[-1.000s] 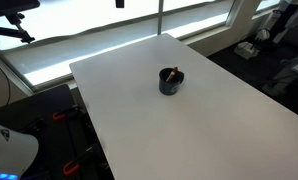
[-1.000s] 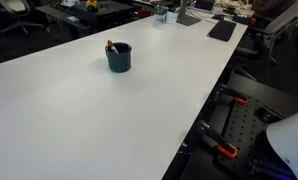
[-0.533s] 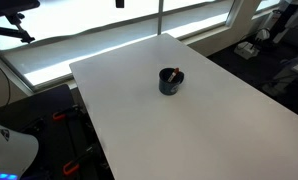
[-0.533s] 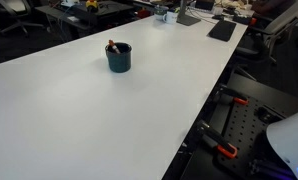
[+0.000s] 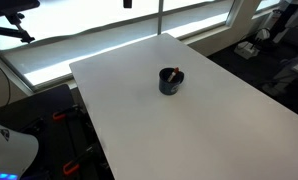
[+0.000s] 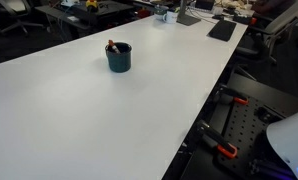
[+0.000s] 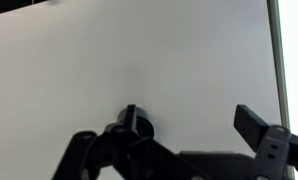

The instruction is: Remove the red marker from the dark green mug.

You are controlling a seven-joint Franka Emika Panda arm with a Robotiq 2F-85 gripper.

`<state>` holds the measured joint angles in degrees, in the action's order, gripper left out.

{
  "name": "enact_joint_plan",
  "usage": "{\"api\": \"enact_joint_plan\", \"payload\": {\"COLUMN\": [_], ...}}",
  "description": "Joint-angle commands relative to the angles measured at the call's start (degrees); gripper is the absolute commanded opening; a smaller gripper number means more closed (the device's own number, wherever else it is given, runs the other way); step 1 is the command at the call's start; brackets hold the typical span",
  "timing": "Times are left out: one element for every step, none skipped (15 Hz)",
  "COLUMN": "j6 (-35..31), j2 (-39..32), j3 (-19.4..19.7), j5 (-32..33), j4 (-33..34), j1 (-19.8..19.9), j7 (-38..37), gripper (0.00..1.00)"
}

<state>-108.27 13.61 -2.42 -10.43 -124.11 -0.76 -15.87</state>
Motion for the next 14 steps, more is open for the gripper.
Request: {"api": "enact_joint_plan", "payload": {"j6": [3.7,4.6,5.3,1.9,2.5,3.0,3.3,3.3,3.4,3.5,4.8,6.7,7.7,9.6], "j2": [-6.6,-8.1,-9.4,-5.7,-7.1,-8.1,-8.8,-9.1,-9.2,-9.2,-10.5,-12.7,-14.3,-16.6], "j3": [1.8,2.3,2.7,2.2,2.5,2.7,2.8,2.8,2.8,2.8,3.0,3.3,3.6,3.8], "j5": [0.6,0.5,0.4,0.2,0.2,0.2,0.2,0.2,0.2,0.2,0.5,0.6,0.3,0.2], "j4": [8.8,11.0,13.0,7.2,9.2,10.6,11.3,11.6,11.7,11.8,13.7,16.5,18.6,21.4], "j1": [0.9,1.1,1.2,1.0,1.2,1.3,1.3,1.3,1.3,1.3,1.5,1.8,1.9,2.2], "j7": [4.6,5.6,6.8,5.0,5.8,6.3,6.5,6.5,6.5,6.5,6.4,6.4,6.7,6.8], "gripper": [1.00,1.00,1.00,1.00,1.00,1.00,1.00,1.00,1.00,1.00,1.00,1.00,1.00,1.00]}}
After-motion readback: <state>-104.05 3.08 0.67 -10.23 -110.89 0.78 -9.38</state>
